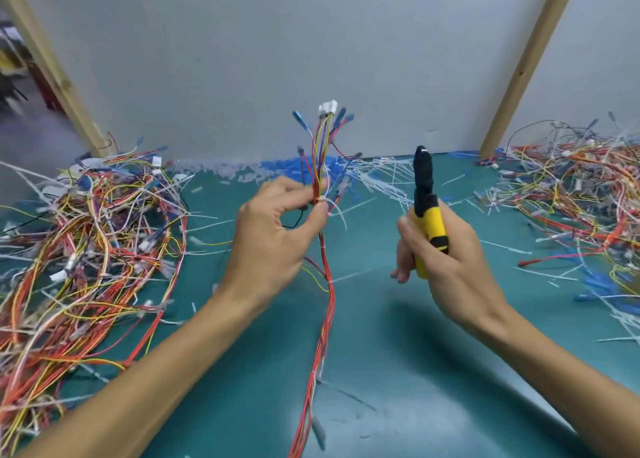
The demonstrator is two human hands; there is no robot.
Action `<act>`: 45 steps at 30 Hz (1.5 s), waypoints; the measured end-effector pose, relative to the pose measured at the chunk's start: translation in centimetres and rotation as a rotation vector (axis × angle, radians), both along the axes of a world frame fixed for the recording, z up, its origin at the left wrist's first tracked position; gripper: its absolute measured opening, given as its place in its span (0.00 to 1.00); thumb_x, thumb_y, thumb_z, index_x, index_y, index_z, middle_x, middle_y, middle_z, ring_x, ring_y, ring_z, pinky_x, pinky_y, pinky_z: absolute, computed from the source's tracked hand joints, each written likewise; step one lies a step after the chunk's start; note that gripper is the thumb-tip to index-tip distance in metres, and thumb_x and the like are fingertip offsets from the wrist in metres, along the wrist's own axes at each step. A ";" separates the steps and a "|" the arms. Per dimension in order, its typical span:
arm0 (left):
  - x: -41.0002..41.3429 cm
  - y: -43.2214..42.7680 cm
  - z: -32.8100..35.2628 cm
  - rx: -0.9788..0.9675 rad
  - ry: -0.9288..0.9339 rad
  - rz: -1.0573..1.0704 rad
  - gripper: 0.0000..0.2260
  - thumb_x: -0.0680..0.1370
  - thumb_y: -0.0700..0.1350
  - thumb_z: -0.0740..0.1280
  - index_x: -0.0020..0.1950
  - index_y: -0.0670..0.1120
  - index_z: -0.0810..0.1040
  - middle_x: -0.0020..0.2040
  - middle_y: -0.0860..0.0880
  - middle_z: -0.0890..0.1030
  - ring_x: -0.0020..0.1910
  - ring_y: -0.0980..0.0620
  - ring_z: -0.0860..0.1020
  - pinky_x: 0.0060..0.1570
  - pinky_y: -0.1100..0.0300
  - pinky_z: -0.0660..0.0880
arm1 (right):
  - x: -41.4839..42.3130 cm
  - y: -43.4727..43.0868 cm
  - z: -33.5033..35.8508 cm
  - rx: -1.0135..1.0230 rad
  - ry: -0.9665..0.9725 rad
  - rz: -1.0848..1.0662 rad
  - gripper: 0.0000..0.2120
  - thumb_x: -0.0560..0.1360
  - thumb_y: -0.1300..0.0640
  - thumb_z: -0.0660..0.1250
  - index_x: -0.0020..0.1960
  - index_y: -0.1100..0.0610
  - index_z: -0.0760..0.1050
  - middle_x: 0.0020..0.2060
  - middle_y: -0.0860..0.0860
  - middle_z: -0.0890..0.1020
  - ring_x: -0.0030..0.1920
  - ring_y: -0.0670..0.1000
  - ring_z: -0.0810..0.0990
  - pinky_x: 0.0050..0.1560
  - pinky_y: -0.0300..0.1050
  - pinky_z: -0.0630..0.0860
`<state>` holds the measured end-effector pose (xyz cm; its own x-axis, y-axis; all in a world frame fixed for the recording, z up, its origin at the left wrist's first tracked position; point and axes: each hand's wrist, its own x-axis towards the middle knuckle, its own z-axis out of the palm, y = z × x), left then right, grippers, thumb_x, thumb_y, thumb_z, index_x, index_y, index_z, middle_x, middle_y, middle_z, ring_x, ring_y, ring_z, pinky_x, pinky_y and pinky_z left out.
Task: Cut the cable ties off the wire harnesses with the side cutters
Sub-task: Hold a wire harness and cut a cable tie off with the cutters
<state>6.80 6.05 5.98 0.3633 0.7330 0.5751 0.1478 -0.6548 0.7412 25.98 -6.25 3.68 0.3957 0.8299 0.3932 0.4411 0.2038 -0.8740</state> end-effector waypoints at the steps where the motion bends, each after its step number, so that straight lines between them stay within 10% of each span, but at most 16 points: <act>1: -0.1 -0.1 -0.4 -0.020 -0.013 -0.029 0.10 0.78 0.43 0.74 0.59 0.52 0.86 0.48 0.54 0.83 0.52 0.57 0.79 0.55 0.66 0.71 | 0.1 0.0 -0.5 -0.022 -0.034 0.004 0.14 0.81 0.42 0.65 0.49 0.54 0.71 0.35 0.54 0.82 0.35 0.57 0.83 0.42 0.61 0.81; 12: -1.3 -0.3 -4.2 -0.837 -0.407 -0.496 0.14 0.74 0.45 0.74 0.55 0.40 0.76 0.57 0.39 0.86 0.60 0.43 0.83 0.68 0.50 0.74 | -0.2 -1.0 -1.8 -0.078 -0.078 0.046 0.14 0.78 0.45 0.69 0.46 0.55 0.72 0.32 0.53 0.75 0.31 0.58 0.75 0.34 0.52 0.74; 22: -0.6 -1.4 -5.1 -0.778 -0.425 -0.433 0.08 0.68 0.39 0.79 0.47 0.45 0.87 0.45 0.47 0.86 0.45 0.54 0.81 0.49 0.68 0.75 | -1.0 -1.7 -1.4 -0.126 -0.325 0.038 0.14 0.77 0.46 0.70 0.47 0.57 0.75 0.31 0.57 0.74 0.32 0.58 0.71 0.34 0.56 0.72; 29: 0.1 -3.3 -5.7 -0.593 -0.172 -0.410 0.11 0.70 0.40 0.76 0.52 0.45 0.88 0.38 0.55 0.83 0.39 0.57 0.77 0.42 0.68 0.74 | -2.0 -1.4 -1.7 0.045 -0.029 0.060 0.04 0.80 0.57 0.72 0.49 0.56 0.80 0.33 0.50 0.83 0.27 0.47 0.76 0.31 0.38 0.73; 45: 0.2 -4.0 -4.9 -0.582 -0.094 -0.335 0.12 0.73 0.47 0.73 0.38 0.39 0.79 0.34 0.34 0.72 0.35 0.49 0.66 0.36 0.56 0.63 | -2.2 -1.1 -1.2 -0.122 0.733 0.391 0.07 0.76 0.65 0.66 0.50 0.57 0.69 0.31 0.54 0.71 0.28 0.50 0.64 0.30 0.41 0.64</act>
